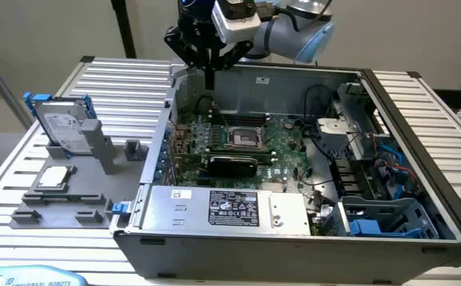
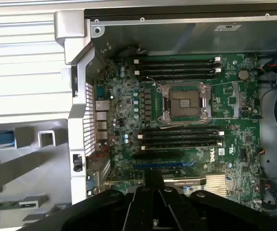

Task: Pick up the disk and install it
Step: 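Reach for the disk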

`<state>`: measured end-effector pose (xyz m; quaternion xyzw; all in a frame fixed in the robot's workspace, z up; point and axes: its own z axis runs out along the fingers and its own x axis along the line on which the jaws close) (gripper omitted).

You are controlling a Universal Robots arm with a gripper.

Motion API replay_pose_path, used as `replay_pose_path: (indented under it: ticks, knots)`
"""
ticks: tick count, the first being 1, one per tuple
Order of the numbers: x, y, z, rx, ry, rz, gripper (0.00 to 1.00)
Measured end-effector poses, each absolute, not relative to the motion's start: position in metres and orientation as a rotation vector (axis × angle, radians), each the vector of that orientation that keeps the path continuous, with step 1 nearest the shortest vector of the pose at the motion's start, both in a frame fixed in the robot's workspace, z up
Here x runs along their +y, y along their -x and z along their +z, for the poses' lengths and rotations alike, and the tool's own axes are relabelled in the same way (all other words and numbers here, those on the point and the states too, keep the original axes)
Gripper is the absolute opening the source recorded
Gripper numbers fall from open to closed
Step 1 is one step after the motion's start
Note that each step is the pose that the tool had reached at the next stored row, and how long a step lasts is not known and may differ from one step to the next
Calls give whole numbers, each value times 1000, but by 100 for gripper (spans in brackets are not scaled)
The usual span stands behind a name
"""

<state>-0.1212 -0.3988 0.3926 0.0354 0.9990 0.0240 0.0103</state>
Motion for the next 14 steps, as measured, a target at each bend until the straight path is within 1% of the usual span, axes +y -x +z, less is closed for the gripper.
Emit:
replay_pose_path:
  ticks: [9, 14]
  knots:
    - [-399, 123, 393, 3118, -111, 75, 11]
    - [-399, 155, 393, 3118, -111, 75, 11]
